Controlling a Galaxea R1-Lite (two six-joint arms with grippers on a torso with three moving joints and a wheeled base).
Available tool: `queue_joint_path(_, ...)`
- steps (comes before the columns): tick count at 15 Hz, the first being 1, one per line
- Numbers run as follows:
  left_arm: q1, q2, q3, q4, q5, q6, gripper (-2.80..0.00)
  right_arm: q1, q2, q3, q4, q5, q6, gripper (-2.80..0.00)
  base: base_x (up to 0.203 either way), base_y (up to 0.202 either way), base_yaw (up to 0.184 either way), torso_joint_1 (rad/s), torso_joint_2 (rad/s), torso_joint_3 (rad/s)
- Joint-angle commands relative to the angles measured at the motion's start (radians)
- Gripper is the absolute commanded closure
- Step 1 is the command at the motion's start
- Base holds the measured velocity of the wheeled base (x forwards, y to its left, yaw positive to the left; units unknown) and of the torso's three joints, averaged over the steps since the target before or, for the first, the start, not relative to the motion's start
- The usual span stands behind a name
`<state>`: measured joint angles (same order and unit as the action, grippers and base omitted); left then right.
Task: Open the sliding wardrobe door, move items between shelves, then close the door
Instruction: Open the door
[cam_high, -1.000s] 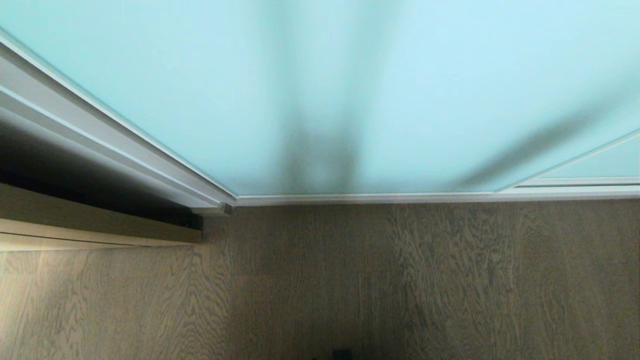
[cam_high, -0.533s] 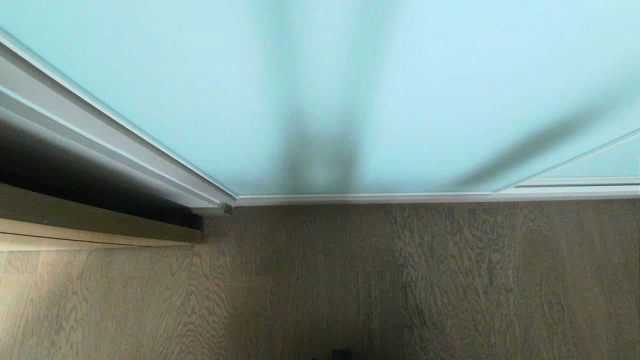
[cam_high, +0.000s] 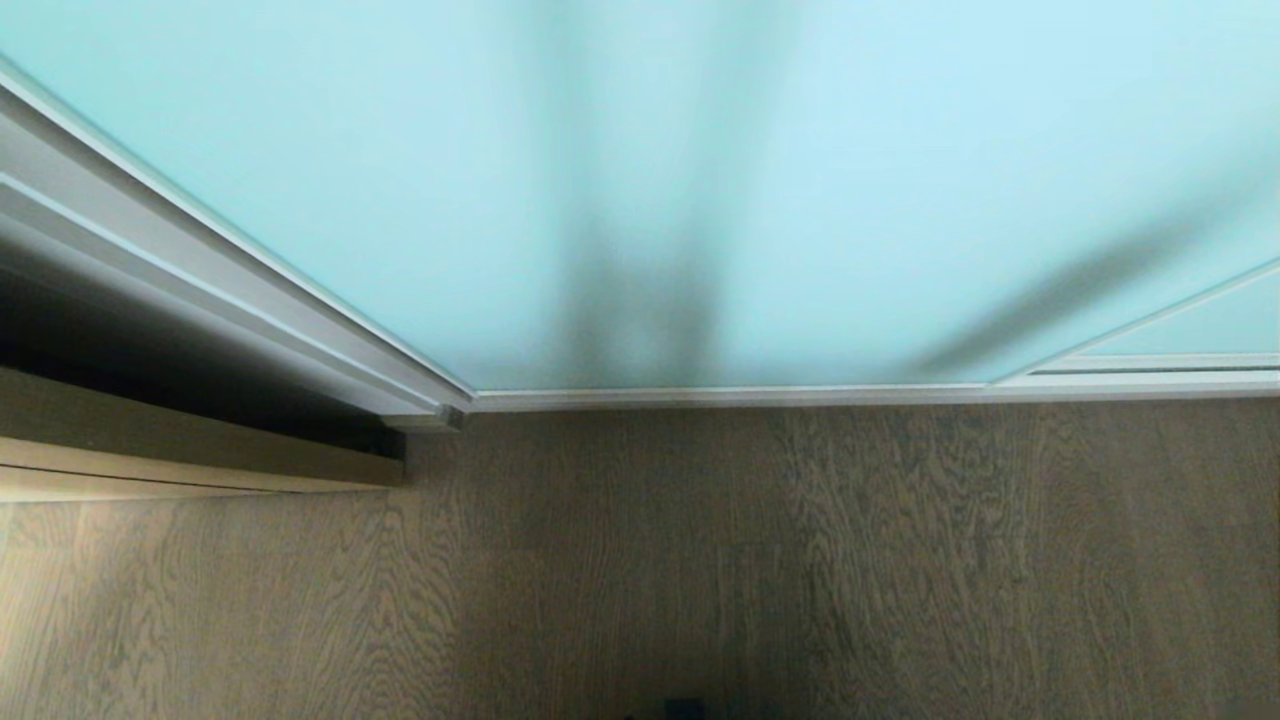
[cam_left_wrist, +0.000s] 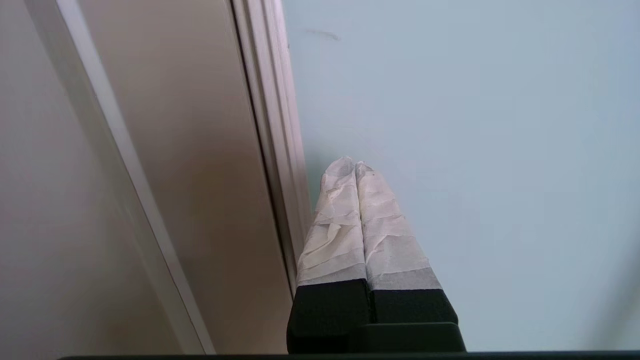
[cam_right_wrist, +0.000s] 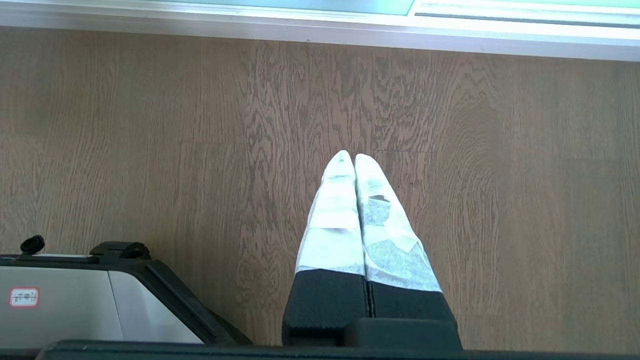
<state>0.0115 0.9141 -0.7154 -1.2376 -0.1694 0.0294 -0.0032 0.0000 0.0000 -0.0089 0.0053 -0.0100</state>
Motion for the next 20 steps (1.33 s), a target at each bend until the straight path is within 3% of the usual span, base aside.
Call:
queue_joint_path(1,0.001,0.005,-0.019,0.034,0.005,-0.003,0.0,0.0,0.002,0.0,0.0,0.001,-0.001,0.0,0.0,0.0,0.0,0.0,0.0,0.0)
queue_joint_path(7,0.0,-0.083,-0.038,0.393,0.07,-0.017,0.0,0.0,0.002,0.0,0.0,0.001,-0.001,0.0,0.0,0.0,0.0,0.0,0.0,0.0)
queue_joint_path(12,0.001,-0.144,-0.127,0.809,0.077,-0.012,0.0,0.0,0.002,0.0,0.0,0.001,-0.001,0.0,0.0,0.0,0.0,0.0,0.0,0.0)
queue_joint_path(17,0.002,-0.138,-0.15,0.948,0.075,0.011,0.0,0.0,0.002,0.0,0.0,0.001,-0.001,0.0,0.0,0.0,0.0,0.0,0.0,0.0)
queue_joint_path(20,0.002,-0.063,-0.164,0.948,0.078,0.084,0.0,0.0,0.002,0.0,0.0,0.001,-0.001,0.0,0.0,0.0,0.0,0.0,0.0,0.0)
